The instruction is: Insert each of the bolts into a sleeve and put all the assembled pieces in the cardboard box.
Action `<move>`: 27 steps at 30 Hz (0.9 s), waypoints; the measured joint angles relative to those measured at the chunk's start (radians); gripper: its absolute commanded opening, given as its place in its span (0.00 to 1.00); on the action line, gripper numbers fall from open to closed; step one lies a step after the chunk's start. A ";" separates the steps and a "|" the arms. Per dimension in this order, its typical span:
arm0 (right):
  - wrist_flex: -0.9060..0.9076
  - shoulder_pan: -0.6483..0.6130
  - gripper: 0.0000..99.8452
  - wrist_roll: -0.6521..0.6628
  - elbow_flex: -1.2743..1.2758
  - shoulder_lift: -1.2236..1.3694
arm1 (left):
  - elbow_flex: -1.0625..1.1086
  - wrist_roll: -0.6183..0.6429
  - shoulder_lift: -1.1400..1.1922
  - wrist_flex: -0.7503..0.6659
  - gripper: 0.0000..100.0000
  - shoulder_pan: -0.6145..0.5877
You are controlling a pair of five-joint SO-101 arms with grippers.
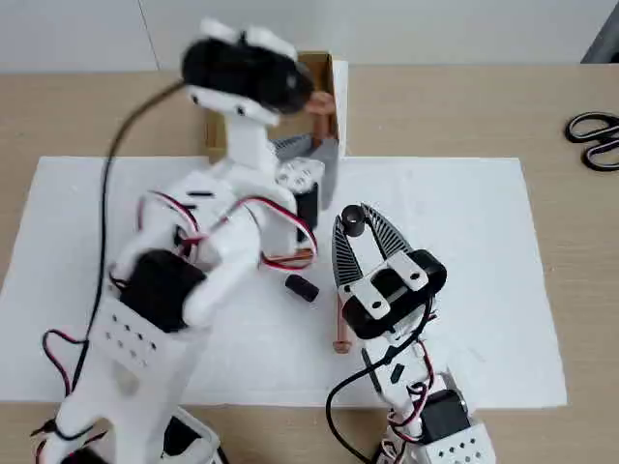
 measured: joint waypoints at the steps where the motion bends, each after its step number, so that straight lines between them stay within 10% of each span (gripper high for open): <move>1: 0.000 0.000 0.00 0.000 0.000 0.000 | 0.069 0.000 -0.035 -0.061 0.01 0.012; 6: 0.000 0.000 0.00 0.000 0.000 0.000 | 0.388 0.000 -0.207 -0.353 0.01 0.038; 27: 0.000 0.000 0.00 0.002 0.012 0.000 | 0.790 -0.173 -0.431 -0.756 0.01 0.107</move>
